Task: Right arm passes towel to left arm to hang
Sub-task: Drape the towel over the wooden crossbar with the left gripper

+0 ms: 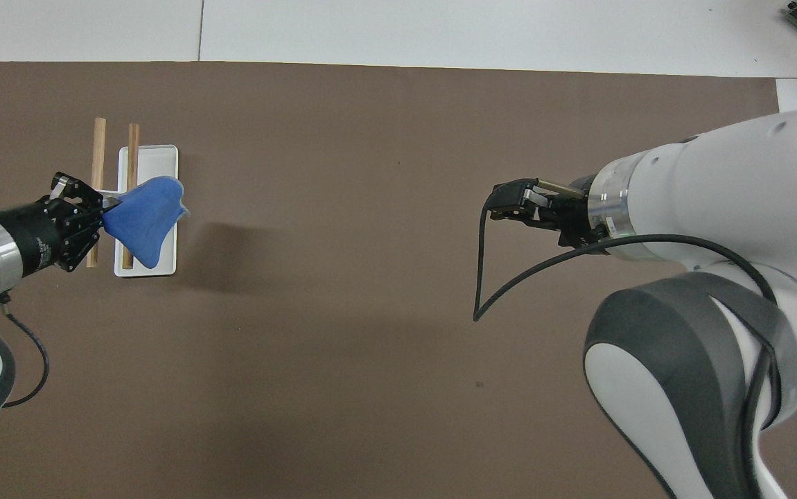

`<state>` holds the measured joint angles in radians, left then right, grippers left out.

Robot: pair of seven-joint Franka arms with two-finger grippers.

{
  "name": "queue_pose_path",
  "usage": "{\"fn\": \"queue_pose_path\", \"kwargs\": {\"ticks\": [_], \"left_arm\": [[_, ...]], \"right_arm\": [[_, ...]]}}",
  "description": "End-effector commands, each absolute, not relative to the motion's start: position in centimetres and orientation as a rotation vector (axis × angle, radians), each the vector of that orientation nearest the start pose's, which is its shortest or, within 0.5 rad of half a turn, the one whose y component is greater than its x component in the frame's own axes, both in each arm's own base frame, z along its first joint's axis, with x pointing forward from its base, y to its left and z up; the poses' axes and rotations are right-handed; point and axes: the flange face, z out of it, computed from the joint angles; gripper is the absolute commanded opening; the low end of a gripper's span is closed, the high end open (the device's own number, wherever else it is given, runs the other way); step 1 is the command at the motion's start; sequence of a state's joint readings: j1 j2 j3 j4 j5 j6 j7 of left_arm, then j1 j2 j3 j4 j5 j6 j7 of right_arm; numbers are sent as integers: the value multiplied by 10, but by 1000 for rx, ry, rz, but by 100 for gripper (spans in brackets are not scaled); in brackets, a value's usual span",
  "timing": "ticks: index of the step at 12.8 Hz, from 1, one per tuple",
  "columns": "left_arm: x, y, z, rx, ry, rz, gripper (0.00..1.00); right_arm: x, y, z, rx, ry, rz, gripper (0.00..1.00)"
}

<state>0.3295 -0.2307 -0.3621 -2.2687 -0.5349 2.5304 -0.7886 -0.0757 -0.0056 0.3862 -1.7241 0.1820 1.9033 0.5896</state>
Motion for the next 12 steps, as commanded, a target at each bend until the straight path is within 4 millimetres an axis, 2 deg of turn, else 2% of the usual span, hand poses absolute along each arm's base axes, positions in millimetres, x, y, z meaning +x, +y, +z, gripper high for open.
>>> {"fn": "queue_pose_path", "kwargs": {"ticks": [1, 2, 5, 9, 10, 12], "left_arm": [[530, 27, 498, -3067, -1805, -632, 0], [537, 43, 497, -3065, -1790, -659, 0], [567, 63, 487, -3061, -1798, -752, 0], [587, 64, 468, -3041, -1799, -845, 0], [591, 56, 469, -3053, -1784, -866, 0], [595, 57, 463, -3049, -1773, -893, 0]], "right_arm": [[547, 172, 601, -2937, 417, -165, 100], [547, 171, 602, -2970, 386, -192, 100], [546, 167, 604, -2993, 365, -178, 100], [550, 144, 604, -3038, 299, -179, 100], [552, 138, 611, -3040, 265, -190, 100], [553, 135, 614, -3047, 241, -175, 100]]}}
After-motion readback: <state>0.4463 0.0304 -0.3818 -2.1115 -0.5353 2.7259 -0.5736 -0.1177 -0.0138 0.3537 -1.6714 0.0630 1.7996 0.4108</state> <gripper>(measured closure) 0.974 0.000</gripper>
